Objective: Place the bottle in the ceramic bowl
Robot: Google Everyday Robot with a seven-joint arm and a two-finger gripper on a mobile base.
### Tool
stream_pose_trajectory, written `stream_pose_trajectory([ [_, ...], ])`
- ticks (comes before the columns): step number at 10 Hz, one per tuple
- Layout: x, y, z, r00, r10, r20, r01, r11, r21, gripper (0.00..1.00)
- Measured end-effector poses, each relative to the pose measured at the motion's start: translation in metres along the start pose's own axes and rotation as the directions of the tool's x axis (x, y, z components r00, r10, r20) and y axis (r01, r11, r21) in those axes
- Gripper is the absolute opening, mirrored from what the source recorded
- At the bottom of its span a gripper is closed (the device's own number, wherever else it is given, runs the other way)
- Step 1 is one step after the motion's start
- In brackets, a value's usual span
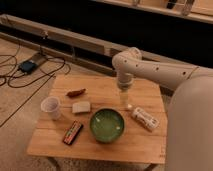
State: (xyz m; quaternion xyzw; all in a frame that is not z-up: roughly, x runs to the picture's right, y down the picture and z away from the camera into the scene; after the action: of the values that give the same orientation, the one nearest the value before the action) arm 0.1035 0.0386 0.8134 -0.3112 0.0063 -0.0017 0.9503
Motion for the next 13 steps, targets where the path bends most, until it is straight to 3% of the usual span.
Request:
stream_pose_trajectory([
  [2,0.007,0.001,0.002,1.000,0.017,-0.014,-0.017,1.000,0.001,0.80],
  [4,0.032,0.011,0.010,0.996,0.076,-0.056,-0.076,0.997,-0.010,0.80],
  [7,0.064,0.042,0.028,0.976,0.186,-0.115,-0.194,0.979,-0.062,0.80],
  [10,0.078,0.071,0.045,0.948,0.286,-0.137,-0.301,0.948,-0.106,0.80],
  [13,0.100,0.091,0.072,0.911,0.374,-0.174,-0.398,0.909,-0.124,0.80],
])
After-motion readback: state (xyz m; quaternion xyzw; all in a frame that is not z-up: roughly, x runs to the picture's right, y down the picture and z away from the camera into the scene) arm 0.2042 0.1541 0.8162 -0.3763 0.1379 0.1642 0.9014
